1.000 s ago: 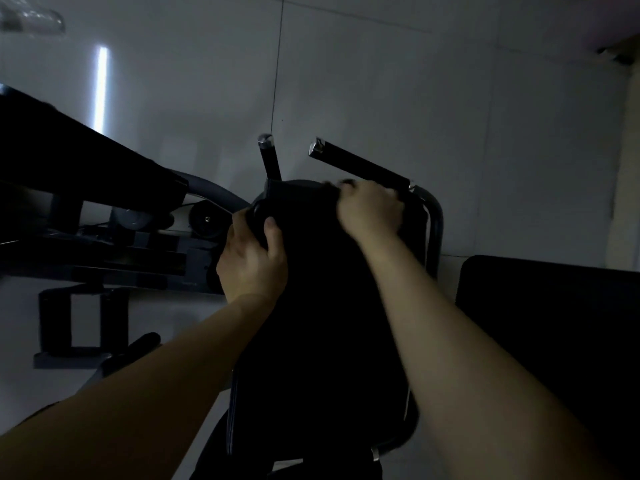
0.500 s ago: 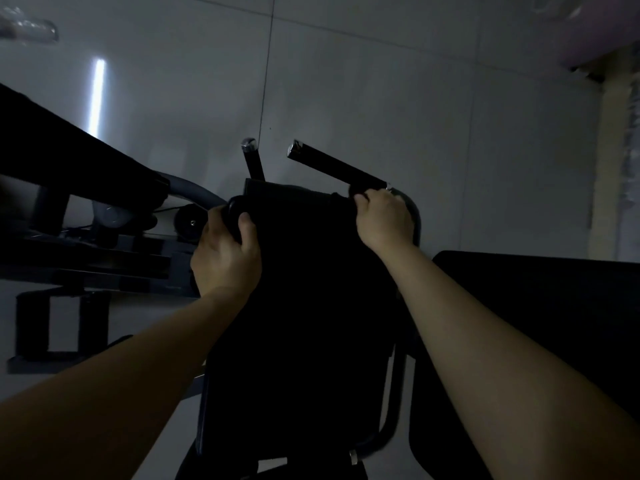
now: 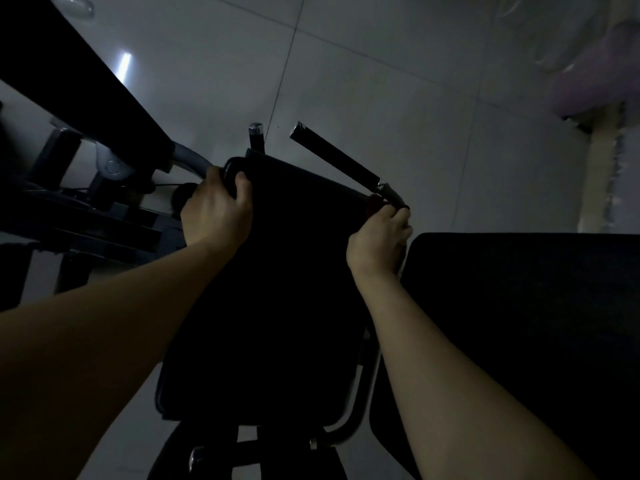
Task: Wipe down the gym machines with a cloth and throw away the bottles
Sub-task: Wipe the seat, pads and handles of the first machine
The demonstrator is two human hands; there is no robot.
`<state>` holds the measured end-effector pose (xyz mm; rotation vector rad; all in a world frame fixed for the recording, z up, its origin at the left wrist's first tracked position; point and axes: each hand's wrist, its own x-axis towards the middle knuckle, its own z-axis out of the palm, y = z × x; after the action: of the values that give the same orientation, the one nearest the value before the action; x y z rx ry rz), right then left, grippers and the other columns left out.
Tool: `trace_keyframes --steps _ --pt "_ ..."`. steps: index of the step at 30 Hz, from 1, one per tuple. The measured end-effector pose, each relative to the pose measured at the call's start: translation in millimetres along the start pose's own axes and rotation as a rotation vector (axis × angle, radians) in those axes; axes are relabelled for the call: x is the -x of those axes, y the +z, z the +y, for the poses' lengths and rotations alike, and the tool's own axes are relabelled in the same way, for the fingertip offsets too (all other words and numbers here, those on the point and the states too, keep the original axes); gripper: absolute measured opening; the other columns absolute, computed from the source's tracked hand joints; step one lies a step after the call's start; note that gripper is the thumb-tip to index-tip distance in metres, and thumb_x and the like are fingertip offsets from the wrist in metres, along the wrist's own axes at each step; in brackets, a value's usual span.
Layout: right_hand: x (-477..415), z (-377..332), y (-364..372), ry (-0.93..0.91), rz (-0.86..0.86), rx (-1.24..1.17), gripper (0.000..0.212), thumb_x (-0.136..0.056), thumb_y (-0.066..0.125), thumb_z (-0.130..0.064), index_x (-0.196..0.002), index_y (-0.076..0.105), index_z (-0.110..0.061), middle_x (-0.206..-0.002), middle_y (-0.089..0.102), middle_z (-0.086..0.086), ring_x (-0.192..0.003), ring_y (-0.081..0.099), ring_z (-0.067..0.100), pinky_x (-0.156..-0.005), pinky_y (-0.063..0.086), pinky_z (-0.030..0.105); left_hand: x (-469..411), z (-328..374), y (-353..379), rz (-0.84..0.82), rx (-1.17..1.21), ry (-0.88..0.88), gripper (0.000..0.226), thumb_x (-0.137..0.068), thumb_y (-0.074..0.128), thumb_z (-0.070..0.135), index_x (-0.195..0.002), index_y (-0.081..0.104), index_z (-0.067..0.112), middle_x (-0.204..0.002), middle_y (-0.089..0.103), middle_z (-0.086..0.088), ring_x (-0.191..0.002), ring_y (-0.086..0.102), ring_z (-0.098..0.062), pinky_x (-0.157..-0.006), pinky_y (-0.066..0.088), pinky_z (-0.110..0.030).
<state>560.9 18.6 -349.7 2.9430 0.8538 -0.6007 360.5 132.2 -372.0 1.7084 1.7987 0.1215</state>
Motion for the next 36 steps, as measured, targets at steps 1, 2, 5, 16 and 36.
trace_keyframes --steps 1,2,5,16,36 --pt "8.8 -1.8 -0.9 -0.027 -0.009 0.019 0.046 -0.089 0.061 -0.012 -0.131 0.044 -0.004 -0.141 0.034 0.017 -0.119 0.044 0.037 -0.097 0.049 0.044 1.6 1.6 -0.6 0.008 0.003 0.002 0.054 -0.102 0.028 0.057 -0.128 0.047 0.014 -0.093 0.058 -0.008 -0.079 0.052 -0.032 -0.064 0.035 -0.040" --pt "19.2 -4.4 -3.1 -0.053 -0.025 0.028 0.045 -0.089 0.062 -0.013 -0.130 0.045 -0.004 -0.141 0.033 0.017 -0.120 0.044 0.037 -0.097 0.049 0.044 5.0 4.0 -1.4 0.020 0.009 0.000 0.054 -0.102 0.029 0.057 -0.133 0.044 0.014 -0.099 0.060 -0.012 -0.081 0.054 -0.034 -0.066 0.036 -0.040" --pt "42.0 -11.0 -3.2 -0.115 -0.111 -0.013 0.044 -0.089 0.063 -0.015 -0.129 0.046 -0.005 -0.141 0.031 0.015 -0.122 0.042 0.036 -0.096 0.048 0.043 7.9 7.7 -3.9 0.017 0.036 0.006 0.058 -0.104 0.032 0.055 -0.146 0.034 0.015 -0.130 0.059 -0.022 -0.107 0.059 -0.043 -0.077 0.038 -0.041" --pt "145.0 1.3 -64.8 -0.073 -0.441 -1.000 0.039 -0.094 0.050 -0.018 -0.131 0.061 -0.018 -0.120 0.066 0.003 -0.112 0.062 0.020 -0.099 0.051 0.040 147.7 54.6 -38.8 -0.615 0.705 -0.141 0.047 -0.098 0.054 0.055 -0.130 0.065 0.022 -0.123 0.070 -0.004 -0.107 0.068 -0.020 -0.079 0.054 -0.032" --pt "207.5 218.9 -333.2 -0.146 0.156 -0.273 0.074 -0.101 0.040 -0.054 -0.159 0.003 -0.028 -0.163 0.015 0.005 -0.145 0.026 0.029 -0.115 0.025 0.048 331.5 121.8 34.9 -0.339 0.194 0.195 0.050 -0.107 0.036 0.046 -0.139 0.050 0.010 -0.147 0.047 -0.016 -0.138 0.043 -0.032 -0.114 0.037 -0.045"
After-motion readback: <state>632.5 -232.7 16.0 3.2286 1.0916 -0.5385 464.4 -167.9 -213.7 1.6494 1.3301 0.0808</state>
